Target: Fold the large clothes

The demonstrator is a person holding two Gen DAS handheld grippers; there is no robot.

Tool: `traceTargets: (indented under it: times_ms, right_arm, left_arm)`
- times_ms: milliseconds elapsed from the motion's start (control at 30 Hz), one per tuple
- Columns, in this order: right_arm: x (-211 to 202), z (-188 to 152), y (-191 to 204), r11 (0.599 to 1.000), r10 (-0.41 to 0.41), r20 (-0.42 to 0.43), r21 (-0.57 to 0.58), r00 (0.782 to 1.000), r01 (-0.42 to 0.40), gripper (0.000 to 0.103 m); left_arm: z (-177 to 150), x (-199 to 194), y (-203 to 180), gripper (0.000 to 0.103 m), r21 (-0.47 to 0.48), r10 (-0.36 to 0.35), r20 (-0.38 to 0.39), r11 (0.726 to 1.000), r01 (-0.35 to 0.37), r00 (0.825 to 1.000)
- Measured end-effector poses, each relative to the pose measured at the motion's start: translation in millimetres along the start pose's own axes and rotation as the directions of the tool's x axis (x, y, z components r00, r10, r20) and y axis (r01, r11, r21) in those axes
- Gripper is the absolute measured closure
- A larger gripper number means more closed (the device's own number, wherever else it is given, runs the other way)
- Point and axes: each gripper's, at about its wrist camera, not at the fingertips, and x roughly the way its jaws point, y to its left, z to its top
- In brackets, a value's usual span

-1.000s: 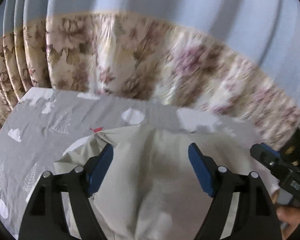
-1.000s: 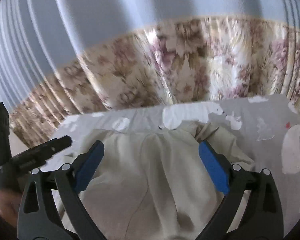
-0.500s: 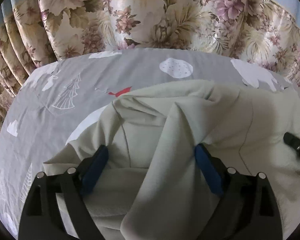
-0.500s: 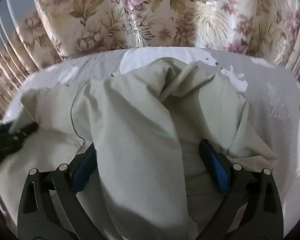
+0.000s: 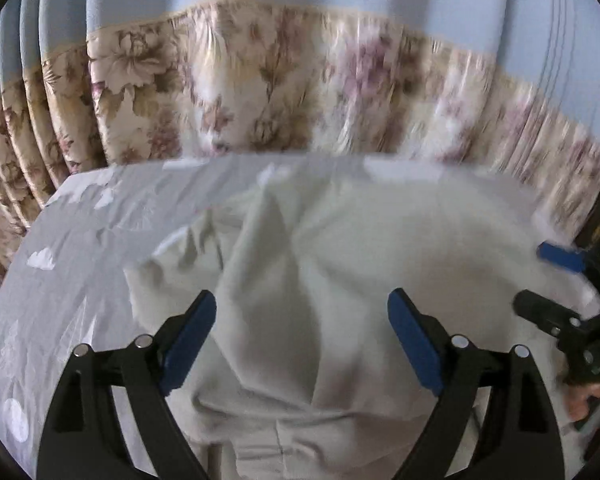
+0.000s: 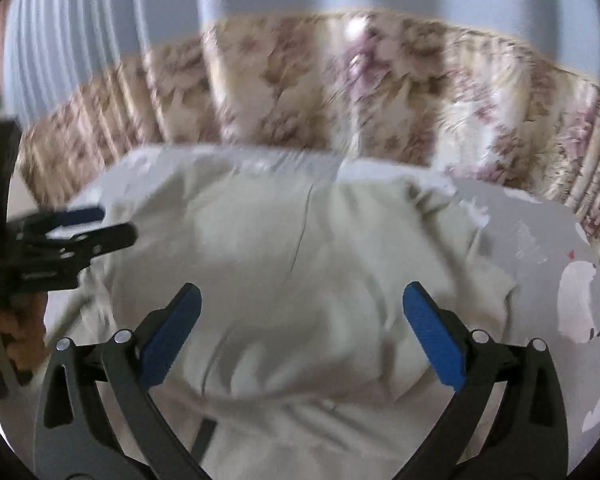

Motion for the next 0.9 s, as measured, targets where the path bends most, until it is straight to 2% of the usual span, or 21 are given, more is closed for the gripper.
traceTargets:
  times_ms: [100,167,233,367,433,567,600,667,767,800,833,867,900]
  right_arm:
    - [22,-23,-1,1.000,-0.006,-0.087,-0.007,0.996,0.005,0.003]
    - [32,-36,-4,1.000,-0.015,-0.131,0.003,0.991,0.015,0.003]
    - [34,-43,-9,0.999,0.018,-0.150,0.030,0.989,-0.013,0.003]
    - [30,-41,-8,1.000,0.000,-0.166,0.004,0.986,0.001,0.003]
    - [15,-35,-6,1.000,-0.006,-0.134,0.000,0.991,0.006,0.003]
    - [-16,-10,-10,0.999,0.026,0.005,0.027,1.000,-0.027,0.003]
    - [-20,-3,-8,0.998,0.053,0.040,0.028,0.998,-0.054,0.003]
    - [-13,5,-6,0.994,0.106,0.040,0.017,0.994,-0.106,0.003]
    - [16,4,-5,0.989,0.146,-0.026,0.017,0.989,-0.146,0.003]
    - [32,-1,-9,0.993,0.117,-0.078,0.030,0.990,-0.115,0.003]
    - [41,-7,-13,0.997,0.078,-0.121,0.038,0.990,-0.074,0.003]
    - [48,-12,-17,0.997,0.064,-0.151,0.043,0.987,-0.058,0.003]
    - [52,-16,-18,0.998,0.064,-0.151,0.038,0.986,-0.059,0.003]
  left_arm:
    - [-23,23,-3,0.014,0.008,0.044,-0.084,0.999,-0.044,0.996]
    - [-33,32,-2,0.013,0.027,0.048,-0.102,0.999,-0.046,0.994]
    - [-41,33,-3,0.012,0.051,0.057,-0.090,0.997,-0.052,0.994]
    - [-43,24,4,0.013,0.023,0.017,-0.069,1.000,-0.016,0.997]
    - [-40,7,7,0.014,0.013,-0.023,-0.028,1.000,0.023,0.999]
    - [-21,-18,8,0.014,0.009,-0.054,0.047,0.999,0.054,0.997]
    - [-15,-20,8,0.014,0.001,-0.062,0.063,0.998,0.062,0.996]
    - [-4,-17,4,0.014,0.001,-0.073,0.071,0.997,0.073,0.995]
    - [-3,6,1,0.014,0.012,-0.045,0.026,0.999,0.045,0.999]
    - [-5,15,2,0.014,0.019,-0.014,0.004,1.000,0.014,1.000]
    - [-9,29,4,0.014,0.035,0.059,-0.043,0.998,-0.057,0.997]
    - [-14,42,8,0.013,0.038,0.098,-0.086,0.995,-0.095,0.991]
    - [-19,50,15,0.012,0.011,0.073,-0.110,0.997,-0.072,0.991]
